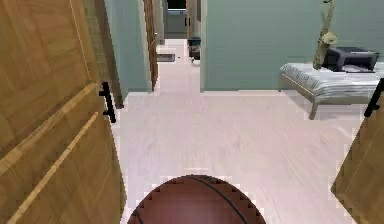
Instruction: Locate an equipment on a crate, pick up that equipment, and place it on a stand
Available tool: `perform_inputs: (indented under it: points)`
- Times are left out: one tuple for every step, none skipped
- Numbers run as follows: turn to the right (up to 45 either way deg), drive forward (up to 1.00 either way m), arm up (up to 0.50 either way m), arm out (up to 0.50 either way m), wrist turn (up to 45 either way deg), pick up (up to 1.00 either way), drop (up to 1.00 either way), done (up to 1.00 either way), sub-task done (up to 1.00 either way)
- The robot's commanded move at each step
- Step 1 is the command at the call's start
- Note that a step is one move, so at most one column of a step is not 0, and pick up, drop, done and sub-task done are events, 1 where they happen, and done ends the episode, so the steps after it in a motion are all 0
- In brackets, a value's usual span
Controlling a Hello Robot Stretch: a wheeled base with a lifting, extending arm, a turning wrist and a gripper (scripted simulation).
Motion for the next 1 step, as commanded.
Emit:
perform_inputs:
  points:
    - [0.0,1.0,0.0,0.0,0.0,0.0,0.0,0.0,0.0]
